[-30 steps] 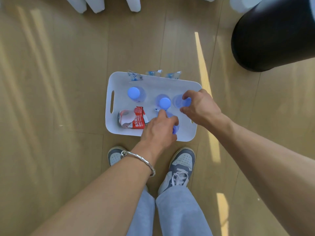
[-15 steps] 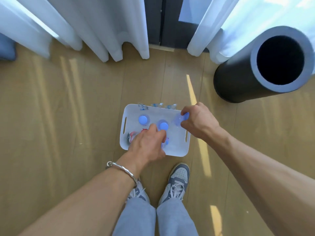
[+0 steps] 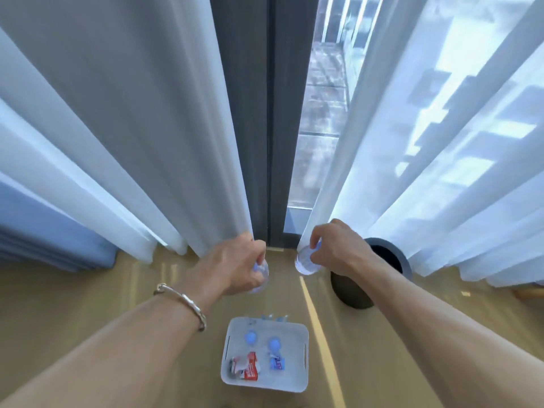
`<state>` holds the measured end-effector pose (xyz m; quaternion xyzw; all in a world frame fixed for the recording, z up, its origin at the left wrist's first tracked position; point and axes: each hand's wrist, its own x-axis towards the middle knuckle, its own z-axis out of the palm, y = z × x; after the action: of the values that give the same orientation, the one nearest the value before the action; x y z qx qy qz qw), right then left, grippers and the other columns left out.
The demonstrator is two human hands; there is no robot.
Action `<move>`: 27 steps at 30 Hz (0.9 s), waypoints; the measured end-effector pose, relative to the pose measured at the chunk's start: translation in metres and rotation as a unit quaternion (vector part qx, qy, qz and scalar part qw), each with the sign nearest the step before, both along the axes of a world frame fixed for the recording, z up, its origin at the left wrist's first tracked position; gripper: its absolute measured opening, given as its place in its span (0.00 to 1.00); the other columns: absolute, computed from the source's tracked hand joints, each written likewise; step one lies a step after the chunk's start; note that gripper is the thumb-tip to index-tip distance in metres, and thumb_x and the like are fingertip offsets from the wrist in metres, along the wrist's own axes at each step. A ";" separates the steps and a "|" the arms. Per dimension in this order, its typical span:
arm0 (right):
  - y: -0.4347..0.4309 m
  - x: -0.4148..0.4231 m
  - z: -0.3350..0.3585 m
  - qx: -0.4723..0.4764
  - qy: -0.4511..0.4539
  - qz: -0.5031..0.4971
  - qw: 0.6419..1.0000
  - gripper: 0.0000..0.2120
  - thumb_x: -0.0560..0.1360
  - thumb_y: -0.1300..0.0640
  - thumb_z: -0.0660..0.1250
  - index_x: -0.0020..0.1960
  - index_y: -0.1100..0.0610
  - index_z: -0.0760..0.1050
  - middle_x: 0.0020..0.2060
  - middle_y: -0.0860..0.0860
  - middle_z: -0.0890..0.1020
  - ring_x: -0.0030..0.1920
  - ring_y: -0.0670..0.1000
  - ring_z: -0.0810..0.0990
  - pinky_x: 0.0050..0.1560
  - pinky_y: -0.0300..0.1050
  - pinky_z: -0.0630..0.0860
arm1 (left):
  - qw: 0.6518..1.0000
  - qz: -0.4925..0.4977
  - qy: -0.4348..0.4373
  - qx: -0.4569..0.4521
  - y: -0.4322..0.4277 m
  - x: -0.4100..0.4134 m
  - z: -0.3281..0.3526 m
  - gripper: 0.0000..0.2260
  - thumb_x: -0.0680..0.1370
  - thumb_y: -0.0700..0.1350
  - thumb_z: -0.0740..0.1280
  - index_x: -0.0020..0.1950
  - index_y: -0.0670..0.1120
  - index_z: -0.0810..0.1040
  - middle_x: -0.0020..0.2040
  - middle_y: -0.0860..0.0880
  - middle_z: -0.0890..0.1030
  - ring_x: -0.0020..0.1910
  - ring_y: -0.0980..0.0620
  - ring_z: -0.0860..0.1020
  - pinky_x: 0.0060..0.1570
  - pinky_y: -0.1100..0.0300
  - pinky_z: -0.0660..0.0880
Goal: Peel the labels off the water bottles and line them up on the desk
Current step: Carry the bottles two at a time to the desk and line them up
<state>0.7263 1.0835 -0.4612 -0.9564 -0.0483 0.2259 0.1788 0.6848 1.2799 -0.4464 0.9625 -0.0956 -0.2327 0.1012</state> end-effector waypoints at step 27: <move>-0.011 0.015 0.594 0.023 -0.367 0.052 0.928 0.12 0.69 0.55 0.63 0.39 0.64 0.78 0.37 0.55 0.81 0.37 0.56 0.78 0.33 0.40 0.70 | 0.871 -0.057 -0.466 0.143 -0.014 0.017 0.583 0.06 0.73 0.43 0.58 0.37 0.45 0.67 0.37 0.49 0.72 0.35 0.47 0.71 0.29 0.59 0.63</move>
<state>0.7418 1.0726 0.1325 -0.9641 -0.1656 -0.1335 0.1587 0.7015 1.2660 0.1364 0.9560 -0.1524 0.2265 -0.1074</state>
